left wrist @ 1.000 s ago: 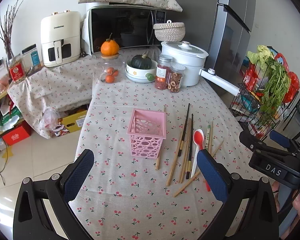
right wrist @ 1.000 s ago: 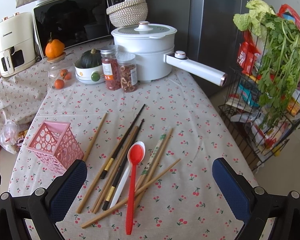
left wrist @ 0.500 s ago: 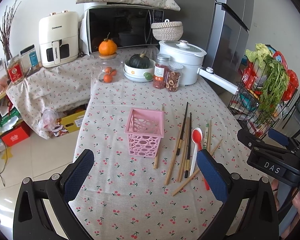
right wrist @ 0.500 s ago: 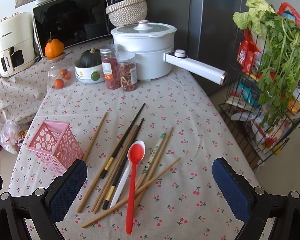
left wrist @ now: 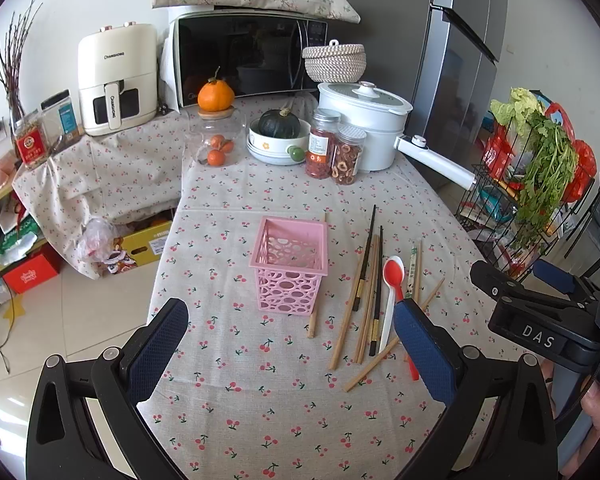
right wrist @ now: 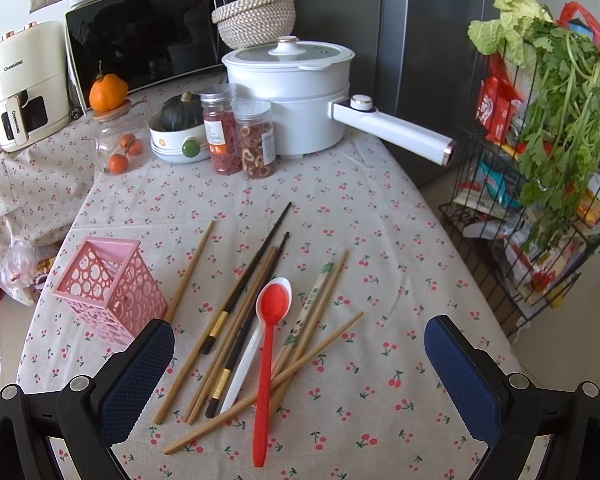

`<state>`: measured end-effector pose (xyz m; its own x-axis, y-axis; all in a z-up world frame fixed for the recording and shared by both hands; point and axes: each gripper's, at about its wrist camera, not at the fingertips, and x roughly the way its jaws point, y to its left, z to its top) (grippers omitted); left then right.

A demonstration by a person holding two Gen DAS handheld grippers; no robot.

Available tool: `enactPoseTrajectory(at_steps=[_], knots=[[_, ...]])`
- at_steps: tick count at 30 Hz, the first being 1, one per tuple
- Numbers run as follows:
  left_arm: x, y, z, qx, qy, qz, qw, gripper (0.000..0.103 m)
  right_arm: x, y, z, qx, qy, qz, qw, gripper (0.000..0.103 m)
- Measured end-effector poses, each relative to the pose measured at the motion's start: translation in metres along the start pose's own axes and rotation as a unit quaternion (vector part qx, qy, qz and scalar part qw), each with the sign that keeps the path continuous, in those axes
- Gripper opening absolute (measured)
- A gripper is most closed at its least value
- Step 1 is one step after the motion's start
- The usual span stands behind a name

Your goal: Organize utensils

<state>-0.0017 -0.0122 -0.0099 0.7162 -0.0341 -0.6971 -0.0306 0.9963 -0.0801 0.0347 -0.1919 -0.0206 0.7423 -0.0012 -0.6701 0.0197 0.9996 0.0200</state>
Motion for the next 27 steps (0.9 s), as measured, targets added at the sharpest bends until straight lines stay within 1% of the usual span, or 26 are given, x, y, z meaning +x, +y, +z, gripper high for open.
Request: enactPoseTrajectory(at_steps=[13,15,19,21,24,27], knots=[[0.001,0.001,0.002,0.002,0.003,0.002,1.0,0.103,0.001,-0.001,0.001,0.006,0.005,0.004,1.0,0.103],[0.003,-0.001,0.006,0.012,0.007,0.002,0.9999,0.103,0.002,-0.003,0.002,0.012,0.008,0.007,1.0,0.103],[0.007,-0.012,0.019,0.049,0.0,0.011,0.9987,0.103,0.006,-0.014,0.011,0.031,0.022,0.006,0.999,0.103],[0.014,-0.014,0.03,0.055,0.013,-0.008,0.9983,0.103,0.009,-0.019,0.019,0.035,0.028,0.0,0.999,0.103],[0.03,-0.016,0.047,0.047,0.044,-0.038,0.9972,0.103,0.014,-0.027,0.033,0.036,0.039,-0.008,0.999,0.103],[0.054,-0.023,0.064,0.05,0.079,-0.052,0.9943,0.103,0.027,-0.038,0.047,0.049,0.058,-0.01,0.997,0.103]])
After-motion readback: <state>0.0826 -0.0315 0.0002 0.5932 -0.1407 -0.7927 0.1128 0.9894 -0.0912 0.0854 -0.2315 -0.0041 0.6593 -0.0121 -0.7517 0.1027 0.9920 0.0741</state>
